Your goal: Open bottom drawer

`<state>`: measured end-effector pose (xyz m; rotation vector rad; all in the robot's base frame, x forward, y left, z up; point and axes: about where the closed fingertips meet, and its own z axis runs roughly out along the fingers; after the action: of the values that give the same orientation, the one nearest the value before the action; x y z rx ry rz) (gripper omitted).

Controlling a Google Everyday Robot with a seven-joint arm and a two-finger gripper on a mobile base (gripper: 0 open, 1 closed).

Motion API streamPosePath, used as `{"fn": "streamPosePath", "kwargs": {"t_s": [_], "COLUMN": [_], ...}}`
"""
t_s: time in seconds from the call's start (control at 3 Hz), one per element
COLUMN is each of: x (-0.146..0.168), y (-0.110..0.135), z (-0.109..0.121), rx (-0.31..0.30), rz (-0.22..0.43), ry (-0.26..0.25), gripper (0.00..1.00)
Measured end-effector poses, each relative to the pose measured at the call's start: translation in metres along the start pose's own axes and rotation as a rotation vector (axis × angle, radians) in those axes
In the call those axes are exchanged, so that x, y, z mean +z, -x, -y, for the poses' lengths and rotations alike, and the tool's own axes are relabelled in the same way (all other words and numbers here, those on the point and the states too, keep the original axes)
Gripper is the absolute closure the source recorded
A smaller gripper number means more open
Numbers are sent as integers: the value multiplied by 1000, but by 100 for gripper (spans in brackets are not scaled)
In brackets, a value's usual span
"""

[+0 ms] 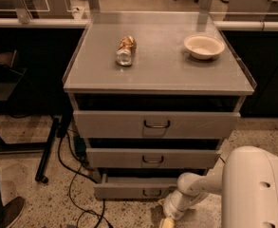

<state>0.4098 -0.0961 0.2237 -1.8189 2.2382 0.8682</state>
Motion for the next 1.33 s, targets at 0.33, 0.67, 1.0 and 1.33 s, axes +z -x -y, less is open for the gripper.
{"fn": "streamPosePath", "kwargs": {"t_s": [0.33,0.67,1.0,1.33], "x": [8,16,23,31], "y": [28,48,56,48], "z": [20,37,48,64], "rx": [-55,-97,-115,-89], "rz": [1,-6,-22,-58], "ry": [-22,-38,-53,-70], "gripper": [0,0,0,0]}}
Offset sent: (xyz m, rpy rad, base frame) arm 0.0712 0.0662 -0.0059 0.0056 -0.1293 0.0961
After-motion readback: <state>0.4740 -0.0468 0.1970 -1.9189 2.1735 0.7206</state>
